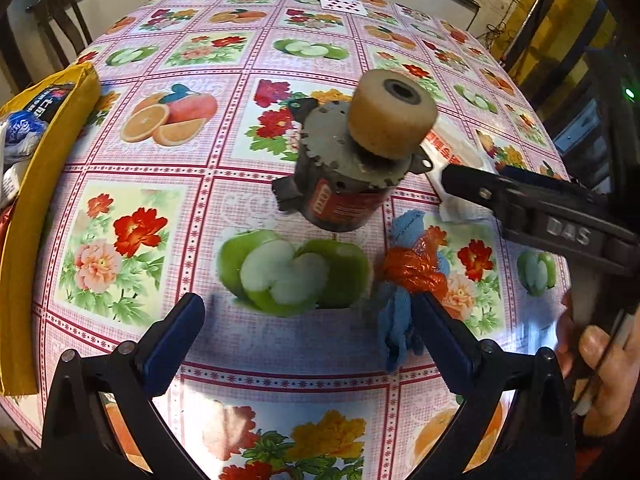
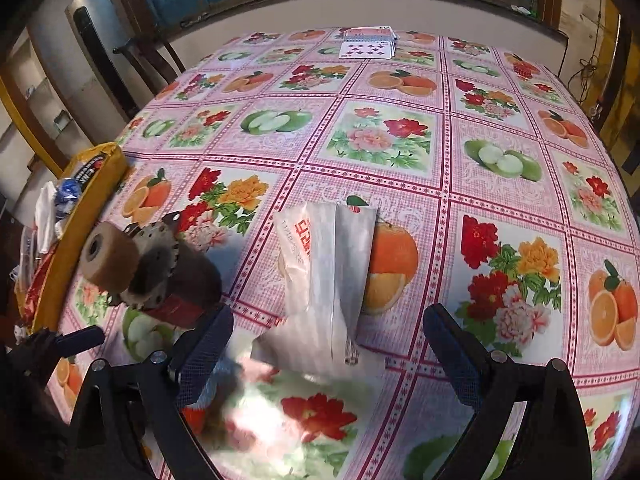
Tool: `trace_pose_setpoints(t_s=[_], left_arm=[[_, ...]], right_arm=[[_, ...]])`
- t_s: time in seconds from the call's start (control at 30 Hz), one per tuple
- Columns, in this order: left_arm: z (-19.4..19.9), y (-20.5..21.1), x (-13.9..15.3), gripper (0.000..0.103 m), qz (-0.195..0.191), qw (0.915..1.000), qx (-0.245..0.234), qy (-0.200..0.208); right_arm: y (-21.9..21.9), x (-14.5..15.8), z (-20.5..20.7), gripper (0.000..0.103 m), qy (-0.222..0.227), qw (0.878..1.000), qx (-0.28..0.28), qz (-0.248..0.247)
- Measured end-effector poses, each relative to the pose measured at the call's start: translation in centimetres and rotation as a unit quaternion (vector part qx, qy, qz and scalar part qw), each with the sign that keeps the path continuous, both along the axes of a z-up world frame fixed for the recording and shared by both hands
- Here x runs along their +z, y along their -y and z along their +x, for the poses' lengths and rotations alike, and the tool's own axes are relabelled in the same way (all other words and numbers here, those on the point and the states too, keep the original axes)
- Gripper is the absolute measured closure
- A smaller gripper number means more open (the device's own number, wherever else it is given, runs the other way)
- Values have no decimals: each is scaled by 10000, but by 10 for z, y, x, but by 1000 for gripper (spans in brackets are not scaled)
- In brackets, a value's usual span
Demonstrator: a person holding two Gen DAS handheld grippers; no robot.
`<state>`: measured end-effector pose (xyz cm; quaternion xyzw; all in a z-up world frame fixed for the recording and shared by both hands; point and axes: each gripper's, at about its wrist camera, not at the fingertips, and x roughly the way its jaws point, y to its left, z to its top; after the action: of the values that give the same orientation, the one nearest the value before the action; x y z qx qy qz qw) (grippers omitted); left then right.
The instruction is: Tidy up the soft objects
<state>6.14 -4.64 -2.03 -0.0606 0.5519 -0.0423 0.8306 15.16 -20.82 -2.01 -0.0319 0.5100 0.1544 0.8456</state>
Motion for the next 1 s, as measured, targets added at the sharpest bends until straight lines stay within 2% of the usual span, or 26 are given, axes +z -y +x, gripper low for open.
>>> trace_pose_setpoints(t_s=[0.13,0.27,0.33,0.4,0.43,0.5,0.57,0.67,0.7,0.73,0.77,0.8,0.9,1.0], left_arm=[[-1,6,13,0,108,9995,-123,258],[8,17,5,0,150,9993,-344,2],[10,24,0,0,139,9988,-461,-75],[11,29,-6,0,124,9985,-512,-157],[12,30,-8,0,52,9984,-520,-195],[13,35,-12,0,-8,9983,-519,-254],[15,43,-12,1,115,9982,-566,-185],[15,52,-10,16,154,9974,-697,-98],[14,55,-10,27,235,9969,-756,-42],[13,56,-9,46,332,9966,-757,19],[13,56,-7,58,389,9964,-750,70],[13,55,-7,74,328,9965,-761,66],[12,45,-7,80,137,9964,-833,47],[5,34,-6,81,39,9967,-803,101]], right_arm=[[-9,-9,16,5,-7,9997,-3,-253],[-10,-18,22,8,-154,9996,38,-246],[-9,-22,19,12,-144,9992,43,-367],[-11,-23,13,21,12,9981,112,-609],[-10,-22,11,24,41,9981,125,-594],[-7,-20,9,35,51,9982,139,-573],[-3,-18,6,41,53,9984,134,-540],[5,-17,0,42,25,9988,126,-471],[7,-17,-2,42,35,9989,123,-458],[8,-17,-5,42,45,9989,121,-445],[10,-17,-8,42,49,9990,117,-425],[12,-16,-11,43,46,9992,113,-380],[18,-14,-19,51,8,9999,79,-127],[23,-12,-30,54,-33,9998,49,185]])
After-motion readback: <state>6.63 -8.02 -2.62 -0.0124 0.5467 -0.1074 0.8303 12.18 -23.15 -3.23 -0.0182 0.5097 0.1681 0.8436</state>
